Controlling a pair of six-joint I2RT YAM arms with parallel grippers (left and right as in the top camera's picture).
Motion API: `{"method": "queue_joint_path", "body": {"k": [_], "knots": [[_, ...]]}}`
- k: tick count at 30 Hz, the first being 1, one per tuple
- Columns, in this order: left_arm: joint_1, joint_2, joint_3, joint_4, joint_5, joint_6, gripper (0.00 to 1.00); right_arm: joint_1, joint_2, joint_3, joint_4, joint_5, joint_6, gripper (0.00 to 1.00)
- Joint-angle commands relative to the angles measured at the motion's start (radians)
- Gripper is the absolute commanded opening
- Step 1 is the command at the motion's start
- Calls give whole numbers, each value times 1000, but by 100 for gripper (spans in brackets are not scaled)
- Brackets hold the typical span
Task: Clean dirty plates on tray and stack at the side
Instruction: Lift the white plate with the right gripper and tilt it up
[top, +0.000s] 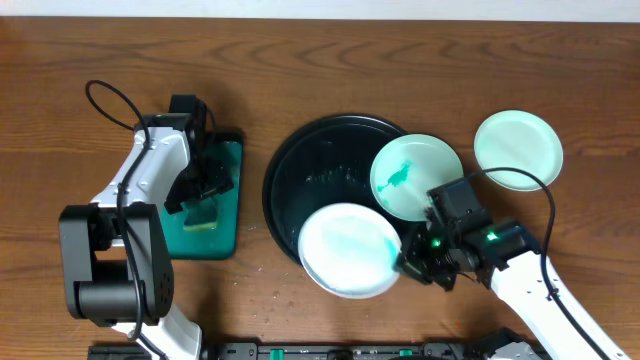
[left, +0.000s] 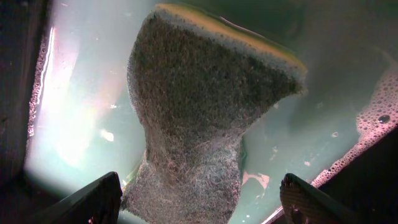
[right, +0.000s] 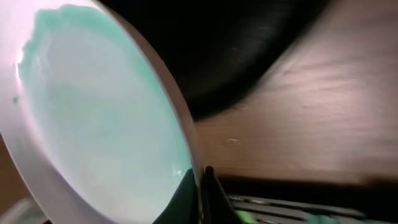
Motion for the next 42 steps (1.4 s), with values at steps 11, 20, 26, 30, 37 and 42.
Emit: {"method": "queue_joint_path", "body": {"k": [11, 20, 26, 30, 37, 42], "knots": [[1, 3, -4, 2, -5, -2, 82, 12, -14, 2, 291, 485, -360, 1], [1, 3, -4, 6, -5, -2, 82, 43, -13, 80, 357, 612, -583, 2], [1, 3, -4, 6, -5, -2, 82, 105, 11, 215, 296, 743, -674, 2], [1, 3, -4, 6, -5, -2, 82, 180, 57, 311, 262, 872, -769, 1], [1, 3, -4, 6, -5, -2, 82, 346, 192, 424, 191, 1184, -903, 1], [1, 3, -4, 6, -5, -2, 82, 483, 287, 470, 179, 1458, -1038, 1]]}}
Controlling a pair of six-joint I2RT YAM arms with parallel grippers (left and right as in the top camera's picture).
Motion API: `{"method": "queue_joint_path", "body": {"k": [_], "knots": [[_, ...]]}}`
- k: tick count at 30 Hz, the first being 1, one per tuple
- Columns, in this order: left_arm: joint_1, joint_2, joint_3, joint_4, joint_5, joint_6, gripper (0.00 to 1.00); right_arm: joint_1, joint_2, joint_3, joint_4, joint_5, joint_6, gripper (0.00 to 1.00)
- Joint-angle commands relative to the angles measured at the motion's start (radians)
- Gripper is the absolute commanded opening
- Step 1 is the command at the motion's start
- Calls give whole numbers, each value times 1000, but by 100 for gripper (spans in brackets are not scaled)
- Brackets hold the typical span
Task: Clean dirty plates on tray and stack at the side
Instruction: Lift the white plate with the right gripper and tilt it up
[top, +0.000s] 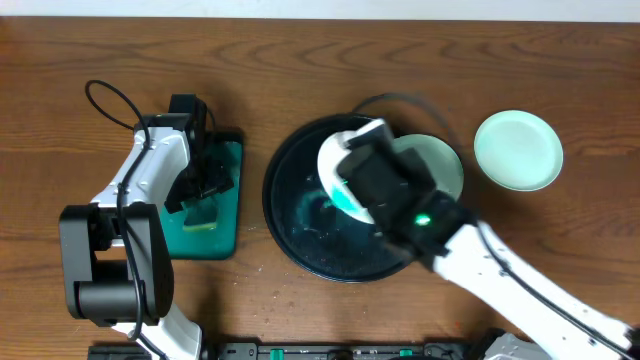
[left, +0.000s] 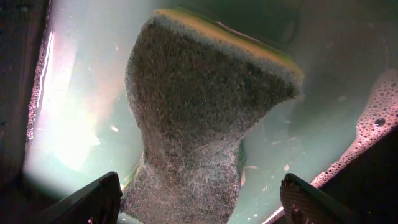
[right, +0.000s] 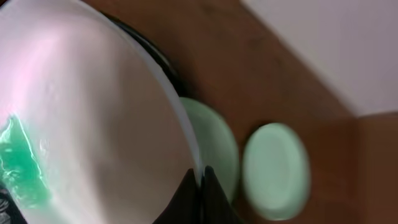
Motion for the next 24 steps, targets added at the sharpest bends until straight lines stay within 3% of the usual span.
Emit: {"method": "queue_joint_path", "body": {"k": [1, 7, 12, 17, 24], "knots": [[1, 3, -4, -2, -5, -2, 82, 95, 50, 48, 3, 309, -150, 1], [1, 3, -4, -2, -5, -2, 82, 243, 125, 56, 63, 621, -313, 1], [1, 3, -4, -2, -5, -2, 82, 320, 139, 56, 123, 752, -432, 1], [1, 3, -4, 4, -5, -2, 82, 378, 139, 56, 194, 815, -546, 1], [1, 3, -4, 5, -5, -2, 83, 434, 139, 56, 201, 838, -591, 1]]}}
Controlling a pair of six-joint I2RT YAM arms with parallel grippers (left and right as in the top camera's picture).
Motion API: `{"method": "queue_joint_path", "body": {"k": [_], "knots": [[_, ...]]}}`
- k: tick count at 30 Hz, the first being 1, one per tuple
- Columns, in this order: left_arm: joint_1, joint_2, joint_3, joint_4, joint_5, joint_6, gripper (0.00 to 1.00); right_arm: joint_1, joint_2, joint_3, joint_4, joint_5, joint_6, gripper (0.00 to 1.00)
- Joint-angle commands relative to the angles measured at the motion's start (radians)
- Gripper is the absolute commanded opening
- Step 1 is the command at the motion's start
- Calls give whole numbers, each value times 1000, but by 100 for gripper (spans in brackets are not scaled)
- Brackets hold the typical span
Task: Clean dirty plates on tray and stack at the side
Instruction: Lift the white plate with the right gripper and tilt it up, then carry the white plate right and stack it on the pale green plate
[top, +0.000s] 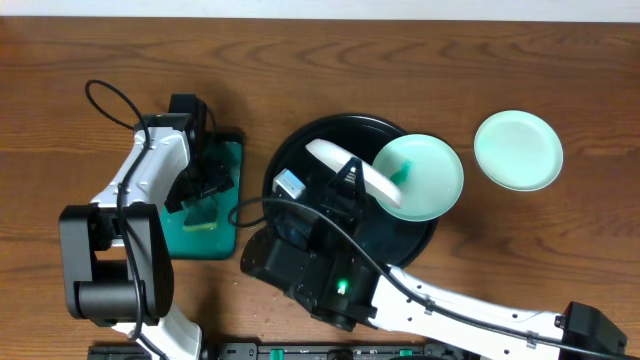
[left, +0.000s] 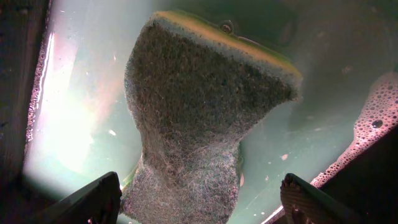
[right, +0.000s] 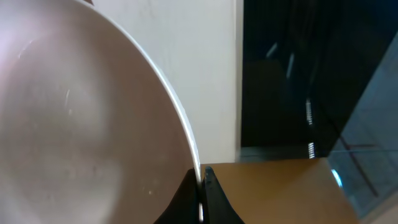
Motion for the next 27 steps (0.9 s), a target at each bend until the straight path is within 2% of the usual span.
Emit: {"method": "queue_joint_path", "body": {"k": [1, 10, 14, 17, 20, 22, 24, 27], "knots": [[1, 3, -4, 1, -5, -2, 83, 33, -2, 25, 3, 70, -58, 1], [1, 3, -4, 1, -5, -2, 82, 96, -2, 25, 77, 79, -248, 1], [1, 3, -4, 1, -5, -2, 82, 88, -2, 25, 105, 72, -220, 1], [1, 3, -4, -1, -5, -2, 83, 21, -2, 22, 106, 69, -208, 1], [1, 3, -4, -8, -5, -2, 82, 4, -3, 21, 122, 81, -257, 1], [1, 3, -4, -10, -5, -2, 82, 40, -4, 21, 165, 47, -222, 1], [1, 3, -4, -9, -5, -2, 82, 7, -3, 21, 155, -2, -176, 1], [1, 3, -4, -14, -5, -2, 82, -35, 11, 21, 195, 82, -220, 1]]}}
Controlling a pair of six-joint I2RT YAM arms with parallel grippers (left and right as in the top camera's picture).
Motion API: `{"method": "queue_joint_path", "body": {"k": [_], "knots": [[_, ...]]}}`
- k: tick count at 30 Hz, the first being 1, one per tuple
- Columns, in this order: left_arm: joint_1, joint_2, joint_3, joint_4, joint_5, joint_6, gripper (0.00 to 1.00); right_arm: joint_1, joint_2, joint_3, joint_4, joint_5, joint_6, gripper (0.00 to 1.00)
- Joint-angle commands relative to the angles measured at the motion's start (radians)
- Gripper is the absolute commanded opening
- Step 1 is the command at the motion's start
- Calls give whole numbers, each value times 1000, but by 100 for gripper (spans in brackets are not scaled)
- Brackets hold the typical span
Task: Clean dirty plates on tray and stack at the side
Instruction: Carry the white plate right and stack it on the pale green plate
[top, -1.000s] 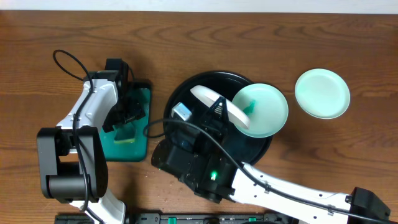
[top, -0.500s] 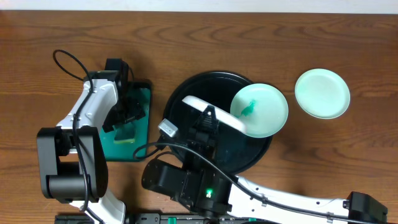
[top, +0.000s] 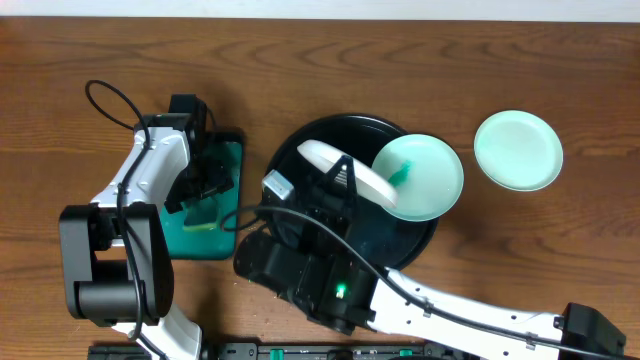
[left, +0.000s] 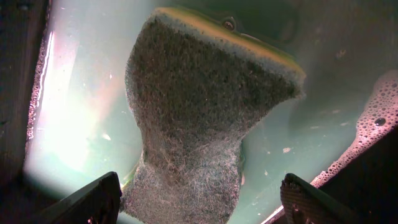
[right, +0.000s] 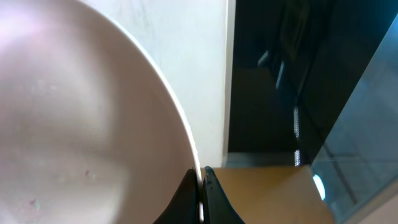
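Observation:
My right gripper (right: 200, 182) is shut on the rim of a white plate (right: 81, 124), held on edge high above the black tray (top: 290, 165); the plate (top: 335, 165) shows edge-on from overhead. A second plate with a green smear (top: 425, 180) leans on the tray's right rim. A clean pale-green plate (top: 517, 150) lies on the table to the right. My left gripper (left: 199, 190) stands open in the green basin (top: 228, 215), its fingers either side of a grey-and-yellow sponge (left: 199, 106) in soapy water.
The raised right arm (top: 330, 280) hides the tray's front part from overhead. A black cable (top: 105, 95) loops behind the left arm. The wooden table (top: 560, 60) runs wide to the back and right.
The right gripper and its on-edge plate have shifted a little to the left over the tray. The left gripper and the sponge have not moved.
The right gripper first held the white plate low at the tray's front right edge. Then it held it tilted above the tray, green smear showing. Later the plate stood on edge, high up, and stays so now. The left gripper stayed open around the sponge throughout.

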Motion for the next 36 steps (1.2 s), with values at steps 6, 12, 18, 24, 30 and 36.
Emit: {"method": "queue_joint_path", "body": {"k": [6, 12, 18, 24, 30, 36], "knots": [[1, 3, -4, -12, -5, -1, 83, -48, 2, 17, 55, 60, -15, 1], [1, 3, -4, -13, -5, -1, 82, -56, -2, 16, 66, 10, 114, 1], [1, 3, -4, -19, -5, -1, 83, -124, 1, 14, -116, -272, 577, 1], [1, 3, -4, -21, -5, -1, 83, -234, 1, 14, -248, -801, 990, 1], [1, 3, -4, -20, -5, -1, 82, -369, -9, 29, -248, -1006, 1132, 2], [1, 3, -4, -20, -5, -2, 83, -613, -59, 39, -280, -1112, 1237, 2]]}}
